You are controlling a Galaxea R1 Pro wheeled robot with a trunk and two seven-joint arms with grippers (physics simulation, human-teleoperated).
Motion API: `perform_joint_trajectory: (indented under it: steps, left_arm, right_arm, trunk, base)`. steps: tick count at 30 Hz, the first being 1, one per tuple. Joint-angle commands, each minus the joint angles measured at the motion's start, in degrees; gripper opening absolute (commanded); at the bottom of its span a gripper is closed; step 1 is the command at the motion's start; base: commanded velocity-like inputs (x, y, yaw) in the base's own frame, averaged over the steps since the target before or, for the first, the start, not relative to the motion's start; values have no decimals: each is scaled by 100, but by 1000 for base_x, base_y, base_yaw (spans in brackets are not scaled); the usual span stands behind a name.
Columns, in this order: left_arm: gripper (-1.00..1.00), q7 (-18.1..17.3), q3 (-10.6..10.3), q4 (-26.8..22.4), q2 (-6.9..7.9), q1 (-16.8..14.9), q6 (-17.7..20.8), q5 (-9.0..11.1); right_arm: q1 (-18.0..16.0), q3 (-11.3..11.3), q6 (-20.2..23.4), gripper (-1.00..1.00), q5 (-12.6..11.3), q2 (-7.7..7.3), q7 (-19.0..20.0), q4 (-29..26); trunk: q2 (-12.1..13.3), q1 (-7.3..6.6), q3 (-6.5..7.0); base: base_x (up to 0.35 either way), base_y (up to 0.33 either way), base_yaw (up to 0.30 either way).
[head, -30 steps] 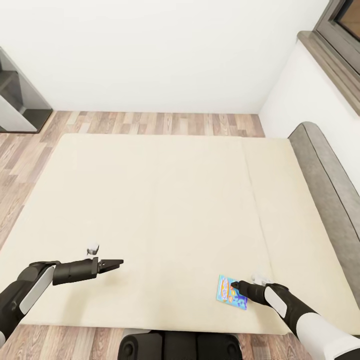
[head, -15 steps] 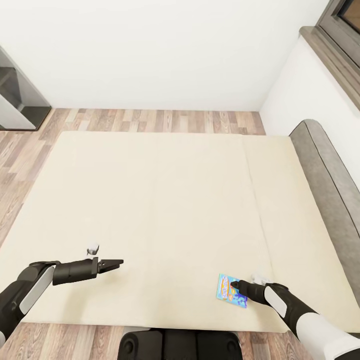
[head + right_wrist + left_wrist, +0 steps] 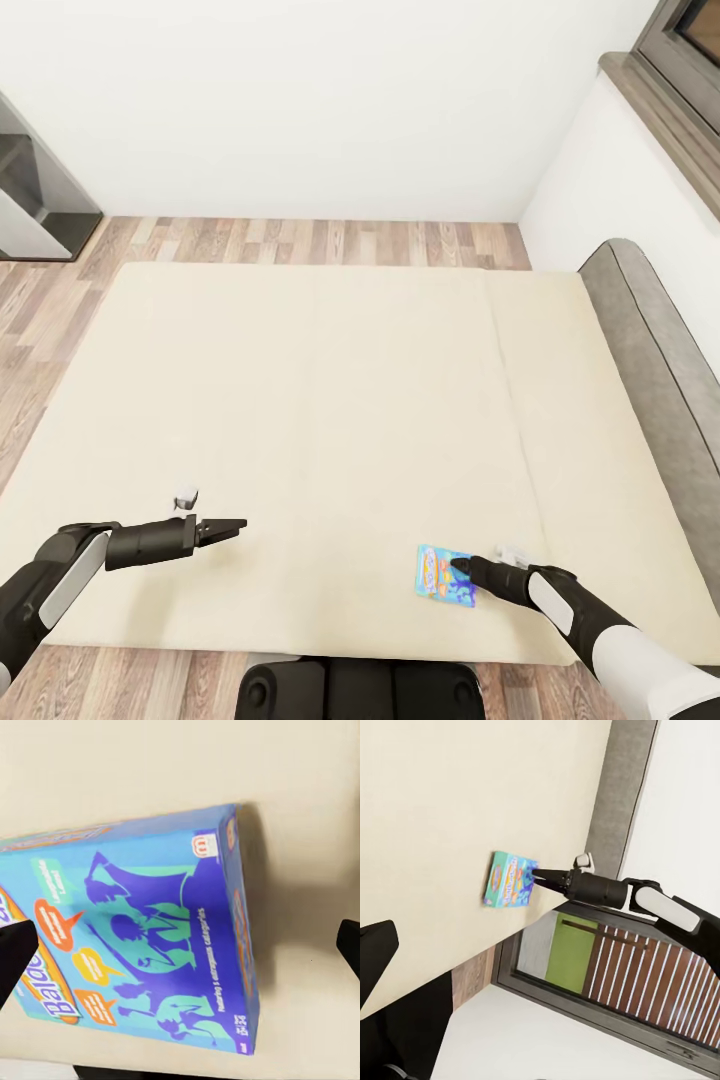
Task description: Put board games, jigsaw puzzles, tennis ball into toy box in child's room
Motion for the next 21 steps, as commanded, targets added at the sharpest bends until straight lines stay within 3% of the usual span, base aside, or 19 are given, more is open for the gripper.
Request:
perform_joint_trajectory:
  steps: [1, 21]
  left_arm:
    - [100, 1, -16, 1, 6, -4, 37, 34]
    - [100, 1, -16, 1, 6, -4, 37, 34]
  right_arm:
    - [-2, 22, 20, 100, -19, -5, 17, -2]
    - [-5, 20, 19, 100, -19, -4, 44, 4]
  trunk:
    - [-9, 3, -7]
    - [-9, 3, -7]
  base:
    - [0, 0, 0]
    - [0, 0, 0]
